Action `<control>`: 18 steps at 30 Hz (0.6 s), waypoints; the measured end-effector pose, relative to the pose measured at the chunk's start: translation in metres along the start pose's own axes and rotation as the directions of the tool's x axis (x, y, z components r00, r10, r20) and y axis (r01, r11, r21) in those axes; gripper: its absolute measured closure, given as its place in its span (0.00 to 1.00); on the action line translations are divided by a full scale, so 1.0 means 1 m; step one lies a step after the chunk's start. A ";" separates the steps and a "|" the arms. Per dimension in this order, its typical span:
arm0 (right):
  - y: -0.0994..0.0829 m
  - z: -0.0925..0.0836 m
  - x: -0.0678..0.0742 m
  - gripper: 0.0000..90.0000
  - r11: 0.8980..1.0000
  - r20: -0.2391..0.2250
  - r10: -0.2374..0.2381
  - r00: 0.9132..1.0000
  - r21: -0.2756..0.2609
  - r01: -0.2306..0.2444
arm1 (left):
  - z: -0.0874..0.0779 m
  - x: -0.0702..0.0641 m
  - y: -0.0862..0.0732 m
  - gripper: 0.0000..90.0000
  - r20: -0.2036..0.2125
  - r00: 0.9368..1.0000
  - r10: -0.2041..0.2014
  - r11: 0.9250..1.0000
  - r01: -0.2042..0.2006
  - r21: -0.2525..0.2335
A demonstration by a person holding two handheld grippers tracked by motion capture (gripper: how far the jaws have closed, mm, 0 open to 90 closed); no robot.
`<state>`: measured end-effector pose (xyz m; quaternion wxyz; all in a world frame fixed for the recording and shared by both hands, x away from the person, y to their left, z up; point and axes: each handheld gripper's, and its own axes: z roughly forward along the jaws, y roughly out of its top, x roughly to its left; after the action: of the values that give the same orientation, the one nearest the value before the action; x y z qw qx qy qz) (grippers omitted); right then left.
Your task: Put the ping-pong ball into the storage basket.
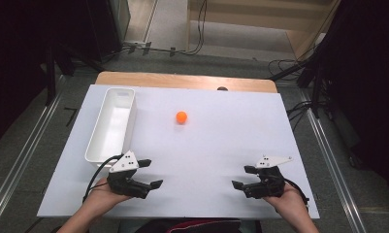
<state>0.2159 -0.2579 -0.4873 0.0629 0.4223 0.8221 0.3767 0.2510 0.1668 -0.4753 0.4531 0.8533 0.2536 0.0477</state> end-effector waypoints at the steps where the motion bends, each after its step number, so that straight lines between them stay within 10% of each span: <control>1: 0.000 0.000 0.000 0.23 1.000 0.000 0.002 1.000 0.001 -0.002 | 0.001 -0.001 0.000 0.19 -0.004 1.000 0.005 1.000 -0.005 0.000; 18: -0.002 -0.001 0.000 0.23 1.000 0.007 0.003 1.000 0.001 -0.003 | 0.017 -0.004 0.014 0.19 -0.021 1.000 0.019 1.000 -0.019 -0.017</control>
<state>0.2144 -0.2596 -0.4877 0.0652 0.4250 0.8213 0.3748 0.2582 0.1459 -0.4738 0.4574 0.8511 0.2497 0.0630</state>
